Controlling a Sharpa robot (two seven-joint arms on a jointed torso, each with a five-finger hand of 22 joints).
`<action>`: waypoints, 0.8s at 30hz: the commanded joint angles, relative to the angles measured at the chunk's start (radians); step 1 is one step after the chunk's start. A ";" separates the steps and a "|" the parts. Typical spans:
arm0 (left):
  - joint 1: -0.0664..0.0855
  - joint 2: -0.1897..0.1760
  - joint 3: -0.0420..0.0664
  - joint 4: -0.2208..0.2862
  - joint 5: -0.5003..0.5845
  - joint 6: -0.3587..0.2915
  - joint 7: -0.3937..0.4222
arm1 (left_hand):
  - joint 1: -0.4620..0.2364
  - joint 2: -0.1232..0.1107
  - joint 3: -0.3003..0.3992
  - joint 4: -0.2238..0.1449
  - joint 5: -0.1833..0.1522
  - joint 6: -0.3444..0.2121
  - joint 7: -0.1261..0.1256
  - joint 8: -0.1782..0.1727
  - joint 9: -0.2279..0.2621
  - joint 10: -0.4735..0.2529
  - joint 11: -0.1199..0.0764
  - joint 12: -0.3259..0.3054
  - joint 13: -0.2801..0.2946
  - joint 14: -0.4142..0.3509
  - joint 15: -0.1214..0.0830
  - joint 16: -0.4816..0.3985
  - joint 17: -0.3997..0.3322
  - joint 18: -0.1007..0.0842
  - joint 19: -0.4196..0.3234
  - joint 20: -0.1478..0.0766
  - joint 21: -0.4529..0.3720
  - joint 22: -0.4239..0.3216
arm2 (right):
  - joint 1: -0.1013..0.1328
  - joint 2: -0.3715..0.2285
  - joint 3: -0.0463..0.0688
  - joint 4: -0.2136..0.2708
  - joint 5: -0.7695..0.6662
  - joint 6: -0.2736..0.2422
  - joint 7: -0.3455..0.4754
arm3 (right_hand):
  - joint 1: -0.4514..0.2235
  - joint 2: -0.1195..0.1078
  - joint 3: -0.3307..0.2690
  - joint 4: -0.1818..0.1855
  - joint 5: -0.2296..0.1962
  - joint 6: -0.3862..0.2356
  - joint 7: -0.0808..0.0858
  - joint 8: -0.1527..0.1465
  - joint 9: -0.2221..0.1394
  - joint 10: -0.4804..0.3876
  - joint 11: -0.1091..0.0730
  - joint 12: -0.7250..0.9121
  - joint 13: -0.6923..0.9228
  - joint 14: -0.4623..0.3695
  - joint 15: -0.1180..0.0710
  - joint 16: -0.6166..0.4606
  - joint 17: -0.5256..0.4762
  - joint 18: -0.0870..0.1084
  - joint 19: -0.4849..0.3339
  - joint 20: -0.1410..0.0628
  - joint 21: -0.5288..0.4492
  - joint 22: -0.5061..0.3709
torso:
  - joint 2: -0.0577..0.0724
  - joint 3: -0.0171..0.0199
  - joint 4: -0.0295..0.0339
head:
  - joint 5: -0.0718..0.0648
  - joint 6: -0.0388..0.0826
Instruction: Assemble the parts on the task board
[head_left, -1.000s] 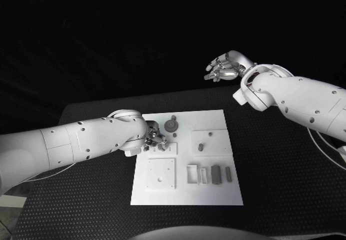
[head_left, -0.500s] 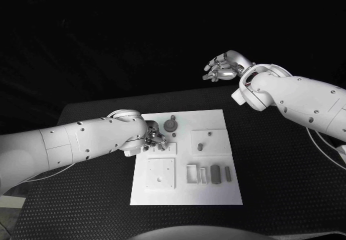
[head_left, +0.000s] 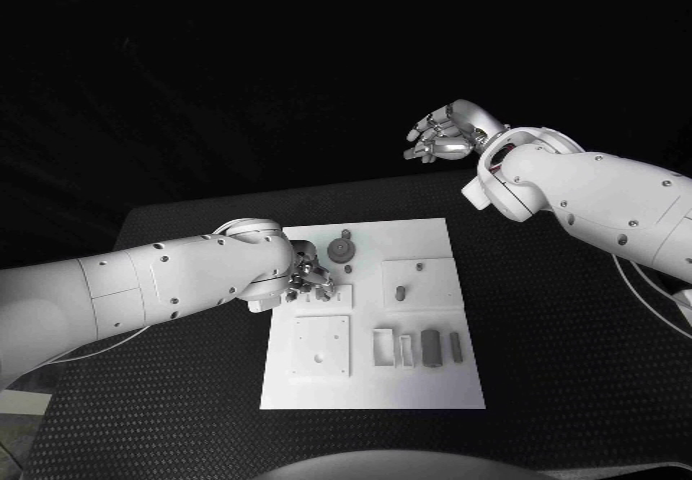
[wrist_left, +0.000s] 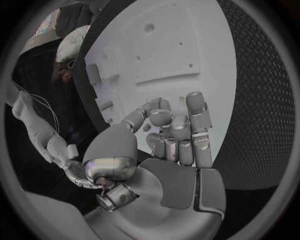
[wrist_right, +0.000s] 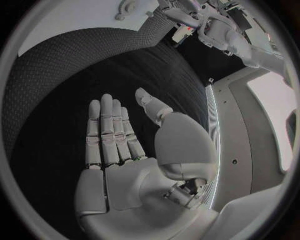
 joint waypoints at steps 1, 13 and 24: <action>-0.004 -0.001 -0.002 0.003 -0.002 0.011 0.010 | 0.021 0.009 0.009 -0.001 -0.006 0.233 -0.065 0.007 0.002 0.000 -0.006 0.006 -0.002 0.004 -0.004 -0.001 0.002 -0.006 0.004 -0.001 0.003 0.020 | 0.000 -0.001 0.000 0.002 0.002 0.009 0.010 | -0.003 0.005 -0.007 0.000 0.003 -0.006 -0.001 -0.004 -0.002 -0.001 0.003 0.001 -0.002 0.003 0.008 -0.005 0.002 0.006 -0.001 0.006 -0.005 -0.001 | 0.000 0.0000 -0.0001 | 0.000 -0.001; -0.004 -0.005 -0.002 0.000 -0.021 0.021 0.010 | 0.033 0.018 0.012 -0.009 -0.008 0.231 -0.064 0.009 0.001 0.000 -0.005 0.006 -0.003 0.004 -0.004 -0.001 0.003 -0.006 0.003 0.000 0.003 0.021 | -0.001 -0.001 0.000 0.002 0.002 0.009 0.011 | -0.004 0.005 -0.008 0.000 0.003 -0.006 0.000 -0.004 -0.002 -0.001 0.004 0.002 -0.004 0.003 0.008 -0.007 0.003 0.006 -0.002 0.007 -0.006 -0.001 | 0.000 0.0004 -0.0001 | 0.000 -0.002; -0.004 -0.007 -0.002 0.002 -0.049 0.025 0.012 | 0.037 0.020 0.012 -0.012 -0.008 0.231 -0.064 0.009 0.001 0.000 -0.005 0.006 -0.003 0.004 -0.003 -0.001 0.004 -0.006 0.003 0.000 0.004 0.021 | -0.001 -0.002 0.000 0.002 0.003 0.010 0.012 | -0.006 0.005 -0.009 0.000 0.003 -0.006 0.000 -0.004 -0.003 -0.002 0.004 0.003 -0.005 0.003 0.008 -0.008 0.004 0.006 -0.002 0.008 -0.006 -0.001 | 0.000 0.0003 -0.0001 | -0.001 -0.002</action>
